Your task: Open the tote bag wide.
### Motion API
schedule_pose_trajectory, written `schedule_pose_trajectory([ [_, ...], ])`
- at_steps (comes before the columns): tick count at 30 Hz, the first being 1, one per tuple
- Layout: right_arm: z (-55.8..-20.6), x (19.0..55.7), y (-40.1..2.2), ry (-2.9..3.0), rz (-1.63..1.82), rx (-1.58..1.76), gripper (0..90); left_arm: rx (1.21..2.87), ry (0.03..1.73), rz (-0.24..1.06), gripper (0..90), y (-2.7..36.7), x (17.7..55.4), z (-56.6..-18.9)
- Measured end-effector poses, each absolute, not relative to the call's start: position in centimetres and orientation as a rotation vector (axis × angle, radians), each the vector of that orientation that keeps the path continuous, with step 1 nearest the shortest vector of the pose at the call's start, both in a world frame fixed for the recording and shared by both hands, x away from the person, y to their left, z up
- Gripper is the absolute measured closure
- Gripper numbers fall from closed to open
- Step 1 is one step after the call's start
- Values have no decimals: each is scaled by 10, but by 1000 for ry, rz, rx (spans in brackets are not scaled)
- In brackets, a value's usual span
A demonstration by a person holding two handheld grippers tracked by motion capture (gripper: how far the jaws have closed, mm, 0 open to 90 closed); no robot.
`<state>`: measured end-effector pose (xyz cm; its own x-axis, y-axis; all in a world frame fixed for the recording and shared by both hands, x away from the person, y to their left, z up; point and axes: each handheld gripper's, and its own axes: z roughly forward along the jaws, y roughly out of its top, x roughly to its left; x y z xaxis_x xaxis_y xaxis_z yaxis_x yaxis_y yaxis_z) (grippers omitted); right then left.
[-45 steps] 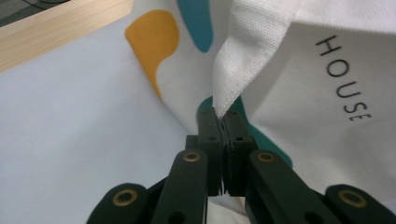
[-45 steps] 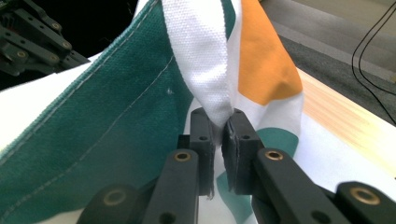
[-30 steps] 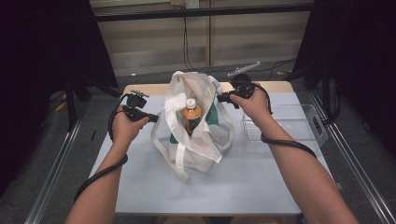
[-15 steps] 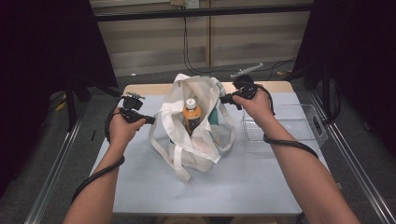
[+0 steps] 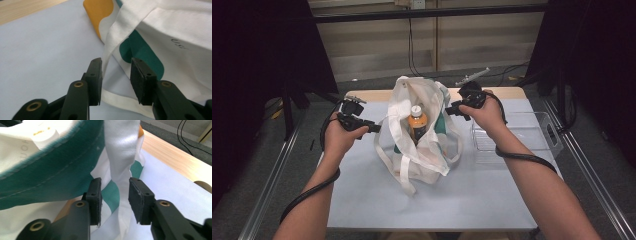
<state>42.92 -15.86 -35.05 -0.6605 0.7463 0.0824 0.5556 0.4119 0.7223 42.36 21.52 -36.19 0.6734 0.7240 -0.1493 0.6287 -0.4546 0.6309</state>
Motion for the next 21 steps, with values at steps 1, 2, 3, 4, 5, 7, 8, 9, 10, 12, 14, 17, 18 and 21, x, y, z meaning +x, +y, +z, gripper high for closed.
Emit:
schedule_pose_trajectory([
  [1,-348,428,-159,2417,1088,1141,608,2219,1031,180,584,215,423,-360],
  [2,-347,427,-159,2421,1087,1139,592,2214,1029,177,564,214,422,-357],
  [3,-345,427,-159,2426,1084,1139,586,2218,1029,183,557,213,421,-355],
  [4,-343,426,-159,2434,1079,1142,565,2221,1024,193,547,212,421,-353],
  [5,-341,425,-159,2442,1072,1152,542,2221,1022,192,539,211,420,-351],
  [7,-337,424,-160,2442,1080,1157,519,2226,1011,186,517,211,420,-349],
  [8,-334,424,-160,2440,1084,1165,498,2225,1001,181,505,209,420,-347],
  [9,-332,423,-160,2438,1082,1171,492,2217,1009,183,500,205,418,-345],
  [10,-330,423,-161,2438,1084,1172,489,2235,988,188,492,205,418,-343],
  [12,-325,422,-162,2435,1078,1186,473,2242,980,197,478,201,418,-340],
  [14,-321,421,-162,2433,1074,1195,430,2227,993,203,462,197,417,-337],
  [17,-316,420,-164,2430,1073,1210,421,2242,979,204,454,196,419,-333],
  [18,-314,420,-165,2431,1070,1211,421,2237,981,205,453,195,419,-332],
  [21,-307,419,-166,2432,1060,1207,421,2247,969,207,451,193,419,-330],
])
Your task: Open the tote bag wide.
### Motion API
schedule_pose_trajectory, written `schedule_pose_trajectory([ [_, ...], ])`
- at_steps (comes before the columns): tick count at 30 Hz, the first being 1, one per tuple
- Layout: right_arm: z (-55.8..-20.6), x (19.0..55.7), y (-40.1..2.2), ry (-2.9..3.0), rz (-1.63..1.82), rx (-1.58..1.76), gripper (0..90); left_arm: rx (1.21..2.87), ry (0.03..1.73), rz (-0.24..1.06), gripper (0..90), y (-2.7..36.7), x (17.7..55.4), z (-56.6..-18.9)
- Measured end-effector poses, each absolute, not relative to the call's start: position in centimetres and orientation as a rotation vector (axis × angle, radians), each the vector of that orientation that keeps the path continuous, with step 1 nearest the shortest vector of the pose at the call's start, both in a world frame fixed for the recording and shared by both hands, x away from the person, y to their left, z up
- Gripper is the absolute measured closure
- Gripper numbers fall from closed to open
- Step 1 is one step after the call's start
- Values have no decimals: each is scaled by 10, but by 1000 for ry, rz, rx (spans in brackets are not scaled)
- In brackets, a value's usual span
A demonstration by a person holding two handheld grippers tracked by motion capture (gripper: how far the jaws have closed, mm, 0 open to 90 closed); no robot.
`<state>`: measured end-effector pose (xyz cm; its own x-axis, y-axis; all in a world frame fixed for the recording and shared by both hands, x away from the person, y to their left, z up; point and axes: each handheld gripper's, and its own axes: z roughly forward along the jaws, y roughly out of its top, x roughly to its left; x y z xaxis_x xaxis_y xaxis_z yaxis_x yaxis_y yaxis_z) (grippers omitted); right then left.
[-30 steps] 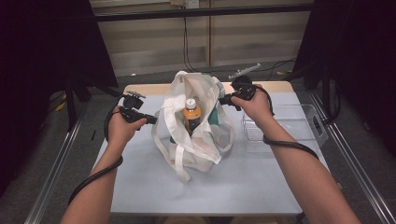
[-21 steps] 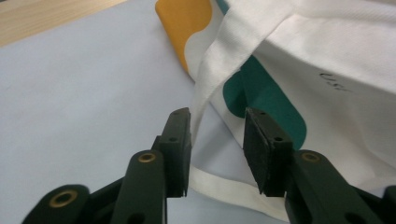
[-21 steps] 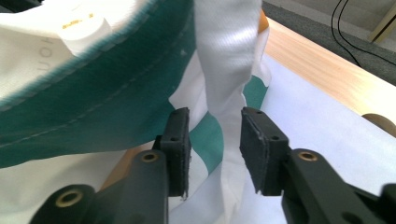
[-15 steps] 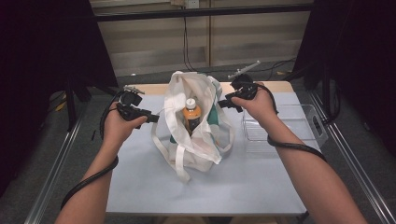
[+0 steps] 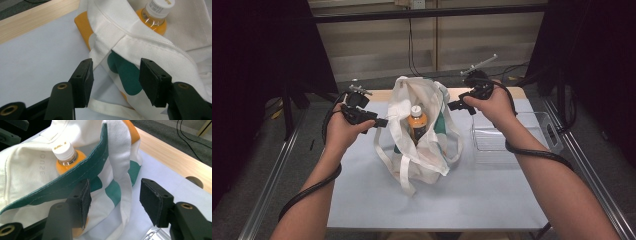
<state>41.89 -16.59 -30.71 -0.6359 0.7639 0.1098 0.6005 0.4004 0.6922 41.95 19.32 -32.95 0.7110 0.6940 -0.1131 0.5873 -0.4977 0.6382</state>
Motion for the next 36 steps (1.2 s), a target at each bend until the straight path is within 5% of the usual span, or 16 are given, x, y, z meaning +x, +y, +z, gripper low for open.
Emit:
schedule_pose_trajectory([
  [28,-279,424,-142,2432,1075,1174,428,2236,943,188,409,179,416,-314],
  [36,-287,427,-130,2446,1070,1163,428,2244,898,154,328,172,410,-315],
])
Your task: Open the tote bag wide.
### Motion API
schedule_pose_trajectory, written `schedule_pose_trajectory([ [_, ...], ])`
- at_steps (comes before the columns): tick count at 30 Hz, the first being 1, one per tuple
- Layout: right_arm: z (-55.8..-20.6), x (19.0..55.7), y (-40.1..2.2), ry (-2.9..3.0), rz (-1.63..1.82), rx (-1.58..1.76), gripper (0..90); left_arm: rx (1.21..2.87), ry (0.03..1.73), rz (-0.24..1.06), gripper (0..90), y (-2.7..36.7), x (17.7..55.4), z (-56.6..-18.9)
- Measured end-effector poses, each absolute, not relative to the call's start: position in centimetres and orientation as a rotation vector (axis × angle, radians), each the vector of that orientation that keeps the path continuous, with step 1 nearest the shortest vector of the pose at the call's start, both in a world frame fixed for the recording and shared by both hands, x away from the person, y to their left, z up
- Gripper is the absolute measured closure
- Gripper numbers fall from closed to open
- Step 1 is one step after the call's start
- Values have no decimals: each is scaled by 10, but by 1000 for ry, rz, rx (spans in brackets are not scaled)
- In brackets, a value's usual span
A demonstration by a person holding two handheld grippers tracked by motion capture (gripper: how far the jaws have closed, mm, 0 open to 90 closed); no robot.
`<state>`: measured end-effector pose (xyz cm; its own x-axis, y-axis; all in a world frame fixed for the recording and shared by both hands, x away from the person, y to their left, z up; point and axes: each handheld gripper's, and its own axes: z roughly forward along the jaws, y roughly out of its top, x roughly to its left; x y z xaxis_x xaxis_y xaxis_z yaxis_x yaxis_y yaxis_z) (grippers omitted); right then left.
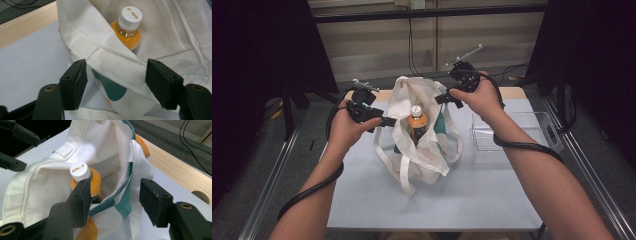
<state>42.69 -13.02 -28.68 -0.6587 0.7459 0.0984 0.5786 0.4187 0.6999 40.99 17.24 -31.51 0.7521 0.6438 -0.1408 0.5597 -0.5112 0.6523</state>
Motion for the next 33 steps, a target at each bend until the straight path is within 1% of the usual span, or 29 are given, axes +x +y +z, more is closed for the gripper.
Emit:
schedule_pose_trajectory([
  [4,-290,427,-125,2451,1067,1157,428,2235,898,134,287,170,409,-320],
  [11,-296,427,-119,2463,1045,1150,428,2208,932,86,255,169,407,-327],
  [15,-300,427,-116,2474,1029,1155,430,2249,904,71,248,167,407,-331],
  [17,-303,427,-115,2477,1025,1154,432,2228,924,52,240,163,405,-336],
  [18,-304,427,-115,2477,1021,1152,434,2266,896,54,236,164,406,-337],
  [20,-306,427,-115,2485,1014,1153,439,2276,897,65,239,163,406,-339],
  [22,-308,427,-115,2478,1020,1161,447,2258,925,61,265,164,406,-341],
  [24,-309,427,-117,2472,1006,1170,481,2291,920,68,296,166,407,-341],
  [27,-311,427,-120,2463,998,1171,531,2291,941,85,372,167,407,-341],
  [28,-311,427,-120,2463,998,1171,531,2291,941,85,407,167,407,-341],
  [29,-312,427,-123,2455,992,1169,566,2277,953,88,445,168,408,-341],
  [30,-312,427,-124,2453,983,1170,579,2297,946,94,482,169,409,-341],
  [31,-313,427,-125,2453,979,1171,595,2264,981,89,534,168,408,-342],
  [32,-313,427,-125,2453,979,1171,595,2264,981,89,552,168,408,-342],
  [33,-313,428,-127,2449,960,1165,607,2300,964,89,552,171,410,-342],
])
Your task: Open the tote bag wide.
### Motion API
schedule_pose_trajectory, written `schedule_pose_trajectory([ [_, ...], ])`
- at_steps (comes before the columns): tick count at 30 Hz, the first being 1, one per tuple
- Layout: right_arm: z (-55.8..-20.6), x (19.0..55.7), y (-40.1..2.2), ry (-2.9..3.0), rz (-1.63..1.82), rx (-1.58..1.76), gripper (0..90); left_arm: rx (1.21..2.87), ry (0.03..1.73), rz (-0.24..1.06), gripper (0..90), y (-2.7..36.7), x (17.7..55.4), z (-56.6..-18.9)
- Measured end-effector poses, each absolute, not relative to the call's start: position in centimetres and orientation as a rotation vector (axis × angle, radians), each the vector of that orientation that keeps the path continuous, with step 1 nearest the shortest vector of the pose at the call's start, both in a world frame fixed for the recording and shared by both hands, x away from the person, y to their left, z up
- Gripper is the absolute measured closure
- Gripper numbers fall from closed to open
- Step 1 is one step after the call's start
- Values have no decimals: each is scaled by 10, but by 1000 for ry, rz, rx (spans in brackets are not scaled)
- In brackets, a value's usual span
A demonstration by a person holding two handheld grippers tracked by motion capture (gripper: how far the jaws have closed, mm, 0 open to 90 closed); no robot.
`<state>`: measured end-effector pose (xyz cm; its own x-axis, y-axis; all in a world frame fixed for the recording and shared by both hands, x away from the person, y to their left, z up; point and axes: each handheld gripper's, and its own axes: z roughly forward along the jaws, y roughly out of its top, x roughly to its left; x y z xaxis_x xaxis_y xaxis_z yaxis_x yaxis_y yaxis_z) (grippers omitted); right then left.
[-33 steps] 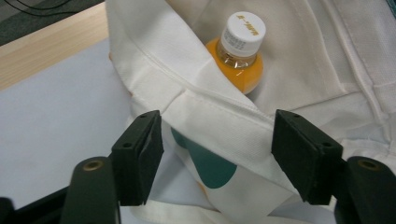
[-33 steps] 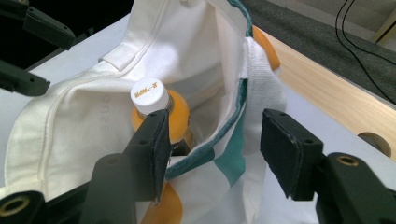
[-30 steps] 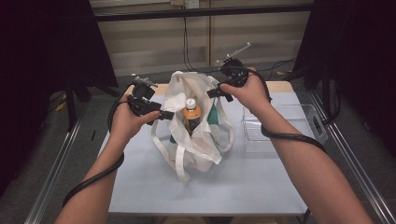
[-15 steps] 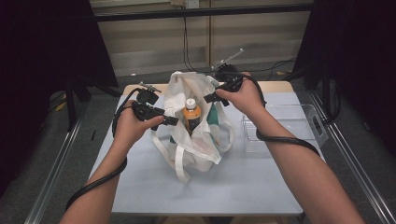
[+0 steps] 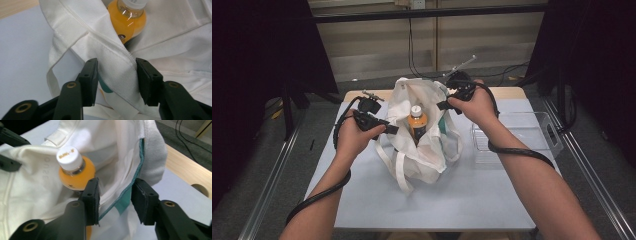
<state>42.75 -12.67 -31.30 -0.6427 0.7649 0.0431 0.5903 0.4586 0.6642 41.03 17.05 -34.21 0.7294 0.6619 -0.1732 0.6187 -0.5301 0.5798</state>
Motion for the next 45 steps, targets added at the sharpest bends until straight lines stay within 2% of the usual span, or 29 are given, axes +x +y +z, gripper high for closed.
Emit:
schedule_pose_trajectory([
  [2,-316,429,-133,2447,941,1158,640,2252,1025,102,611,170,411,-347],
  [5,-318,430,-138,2445,931,1166,665,2305,1007,106,632,173,413,-349],
  [14,-333,434,-158,2442,916,1207,718,2287,1074,123,651,183,422,-358],
  [37,-361,440,-186,2443,930,1277,729,2265,1132,139,673,185,433,-371],
  [45,-370,440,-191,2449,923,1301,731,2308,1103,141,680,188,433,-374],
])
